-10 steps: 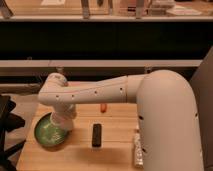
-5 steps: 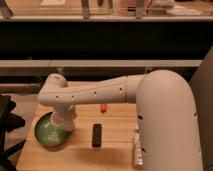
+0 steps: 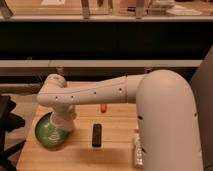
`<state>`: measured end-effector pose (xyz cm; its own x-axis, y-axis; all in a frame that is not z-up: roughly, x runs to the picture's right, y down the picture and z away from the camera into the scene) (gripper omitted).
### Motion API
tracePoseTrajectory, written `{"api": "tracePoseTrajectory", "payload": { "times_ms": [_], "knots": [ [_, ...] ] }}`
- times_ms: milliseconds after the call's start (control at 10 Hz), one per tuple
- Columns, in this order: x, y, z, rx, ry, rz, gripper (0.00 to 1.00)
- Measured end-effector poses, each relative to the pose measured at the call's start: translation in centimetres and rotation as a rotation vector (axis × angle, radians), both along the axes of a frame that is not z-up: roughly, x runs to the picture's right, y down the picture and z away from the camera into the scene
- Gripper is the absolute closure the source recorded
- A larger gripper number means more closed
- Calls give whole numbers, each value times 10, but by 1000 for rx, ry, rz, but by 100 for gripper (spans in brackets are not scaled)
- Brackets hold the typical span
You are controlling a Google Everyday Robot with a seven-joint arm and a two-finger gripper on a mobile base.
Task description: Place the ceramic cup in the ceramic bowl
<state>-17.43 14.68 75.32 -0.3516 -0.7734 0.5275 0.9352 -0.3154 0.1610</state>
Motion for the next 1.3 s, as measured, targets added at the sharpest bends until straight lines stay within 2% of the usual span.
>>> {"api": "tracePoseTrajectory", "payload": {
  "times_ms": [1300],
  "knots": [
    [0, 0, -2, 3, -9, -19, 75]
  ]
}}
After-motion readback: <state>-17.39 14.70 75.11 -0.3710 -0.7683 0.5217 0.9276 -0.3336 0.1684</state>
